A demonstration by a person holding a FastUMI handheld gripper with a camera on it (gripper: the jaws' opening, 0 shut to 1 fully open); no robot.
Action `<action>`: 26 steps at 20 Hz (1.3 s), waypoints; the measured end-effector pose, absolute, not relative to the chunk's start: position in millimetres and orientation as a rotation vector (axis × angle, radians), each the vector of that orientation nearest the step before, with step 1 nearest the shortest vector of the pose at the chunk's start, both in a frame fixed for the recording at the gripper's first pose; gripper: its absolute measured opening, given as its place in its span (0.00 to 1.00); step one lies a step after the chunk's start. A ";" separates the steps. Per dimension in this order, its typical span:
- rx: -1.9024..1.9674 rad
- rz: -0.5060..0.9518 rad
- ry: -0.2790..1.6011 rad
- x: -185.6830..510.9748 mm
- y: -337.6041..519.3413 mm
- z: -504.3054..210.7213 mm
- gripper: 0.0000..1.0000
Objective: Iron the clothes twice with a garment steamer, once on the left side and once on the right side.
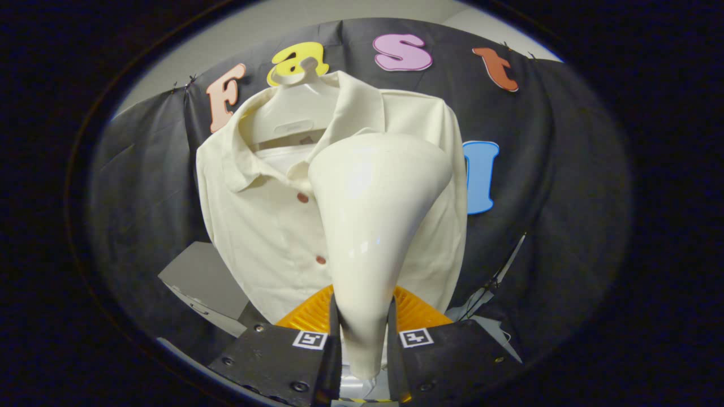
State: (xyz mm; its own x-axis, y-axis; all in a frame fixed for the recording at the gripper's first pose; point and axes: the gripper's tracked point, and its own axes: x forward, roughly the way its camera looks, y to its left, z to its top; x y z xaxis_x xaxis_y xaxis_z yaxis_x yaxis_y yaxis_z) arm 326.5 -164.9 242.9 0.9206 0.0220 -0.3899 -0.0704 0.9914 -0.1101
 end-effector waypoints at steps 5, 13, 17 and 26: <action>-0.075 0.034 0.374 365.3 -184.3 266.4 0.33; -0.038 0.090 0.405 377.2 -191.9 239.2 0.33; 0.009 0.085 0.433 373.8 -205.2 219.0 0.33; 0.025 0.083 0.540 358.2 -233.1 142.1 0.32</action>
State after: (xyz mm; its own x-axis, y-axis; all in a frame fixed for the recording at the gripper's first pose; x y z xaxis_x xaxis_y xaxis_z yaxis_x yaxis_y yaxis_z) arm 358.2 -233.1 142.1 0.8545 0.0852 -0.5125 -0.0722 0.9964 0.0452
